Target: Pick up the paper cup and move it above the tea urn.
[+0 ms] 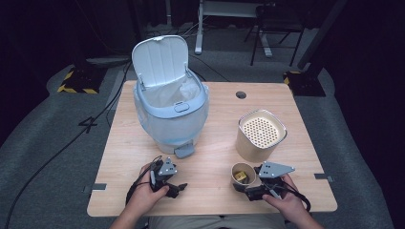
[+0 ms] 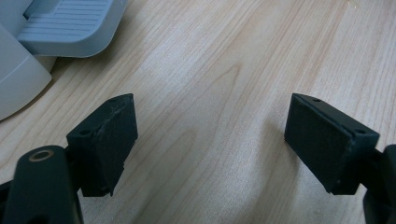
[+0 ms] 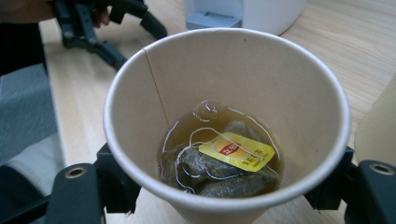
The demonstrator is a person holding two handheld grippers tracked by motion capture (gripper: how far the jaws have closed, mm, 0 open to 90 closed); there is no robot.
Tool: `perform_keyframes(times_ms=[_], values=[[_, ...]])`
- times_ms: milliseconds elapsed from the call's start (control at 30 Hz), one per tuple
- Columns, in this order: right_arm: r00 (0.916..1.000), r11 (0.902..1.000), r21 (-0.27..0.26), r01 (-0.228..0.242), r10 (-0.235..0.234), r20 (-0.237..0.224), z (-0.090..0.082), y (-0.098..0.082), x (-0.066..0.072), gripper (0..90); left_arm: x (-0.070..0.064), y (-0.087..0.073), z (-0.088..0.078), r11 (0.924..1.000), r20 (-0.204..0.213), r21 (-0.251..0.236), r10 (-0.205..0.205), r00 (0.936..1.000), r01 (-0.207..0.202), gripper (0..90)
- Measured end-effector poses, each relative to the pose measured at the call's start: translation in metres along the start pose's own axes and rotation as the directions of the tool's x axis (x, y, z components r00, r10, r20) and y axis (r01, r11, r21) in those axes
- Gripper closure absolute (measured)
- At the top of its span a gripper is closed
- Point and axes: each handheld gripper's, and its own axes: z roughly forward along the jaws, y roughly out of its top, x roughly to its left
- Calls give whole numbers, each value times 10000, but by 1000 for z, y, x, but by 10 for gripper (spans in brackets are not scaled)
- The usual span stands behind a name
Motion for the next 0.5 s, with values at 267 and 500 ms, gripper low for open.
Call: perform_keyframes(times_ms=[267,500], values=[[9999,9999,31,161,-161,-46,-17,16,-5,285,0,0,0,10000,19,3,-1,10000,1,179],[9992,9993,81,377,-376,-139,-32,31,-12,287,2,1,1,10000,103,36,86,9999,-87,173]])
